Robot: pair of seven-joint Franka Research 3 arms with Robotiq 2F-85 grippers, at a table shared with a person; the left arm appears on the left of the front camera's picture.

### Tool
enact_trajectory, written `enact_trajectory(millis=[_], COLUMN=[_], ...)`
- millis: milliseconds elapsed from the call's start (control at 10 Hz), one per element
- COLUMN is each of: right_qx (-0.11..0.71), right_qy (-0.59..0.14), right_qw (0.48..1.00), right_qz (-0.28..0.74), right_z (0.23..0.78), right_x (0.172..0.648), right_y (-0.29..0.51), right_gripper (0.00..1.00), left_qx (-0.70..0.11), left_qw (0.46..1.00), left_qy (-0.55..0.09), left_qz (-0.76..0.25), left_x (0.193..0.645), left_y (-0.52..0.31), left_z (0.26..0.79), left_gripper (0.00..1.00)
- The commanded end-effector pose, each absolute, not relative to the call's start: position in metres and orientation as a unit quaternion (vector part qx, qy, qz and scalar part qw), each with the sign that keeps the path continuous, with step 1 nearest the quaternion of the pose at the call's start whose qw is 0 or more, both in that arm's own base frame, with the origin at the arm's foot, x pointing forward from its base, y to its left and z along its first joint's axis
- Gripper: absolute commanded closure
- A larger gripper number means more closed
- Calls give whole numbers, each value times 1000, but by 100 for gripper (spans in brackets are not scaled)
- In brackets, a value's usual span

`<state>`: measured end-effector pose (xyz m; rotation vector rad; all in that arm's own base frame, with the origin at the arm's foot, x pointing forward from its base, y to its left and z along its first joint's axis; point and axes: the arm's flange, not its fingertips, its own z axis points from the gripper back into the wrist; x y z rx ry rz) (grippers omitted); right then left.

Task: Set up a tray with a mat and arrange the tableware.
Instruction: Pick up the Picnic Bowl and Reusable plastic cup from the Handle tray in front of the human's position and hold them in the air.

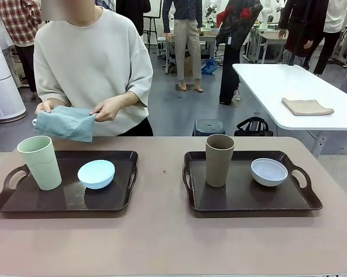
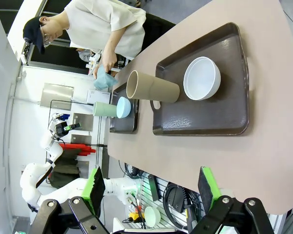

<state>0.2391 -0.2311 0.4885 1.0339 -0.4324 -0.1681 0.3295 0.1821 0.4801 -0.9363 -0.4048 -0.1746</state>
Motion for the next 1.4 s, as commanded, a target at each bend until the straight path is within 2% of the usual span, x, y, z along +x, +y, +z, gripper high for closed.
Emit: enact_trajectory(millis=[0, 1200, 1300], right_qx=[499, 490, 458], right_qy=[-213, -205, -207], right_qw=[837, 844, 863], right_qz=[-73, -80, -52], right_z=[488, 488, 506], right_x=[241, 239, 251], right_y=[-233, -231, -210], right_gripper=[0, 0, 0], left_qx=[-452, -448, -397], left_qw=[866, 869, 888], left_qy=[-198, -193, -196], left_qz=[-85, -84, -120], left_x=[330, 329, 333], left_y=[183, 182, 171], left_z=[480, 480, 495], left_gripper=[0, 0, 0])
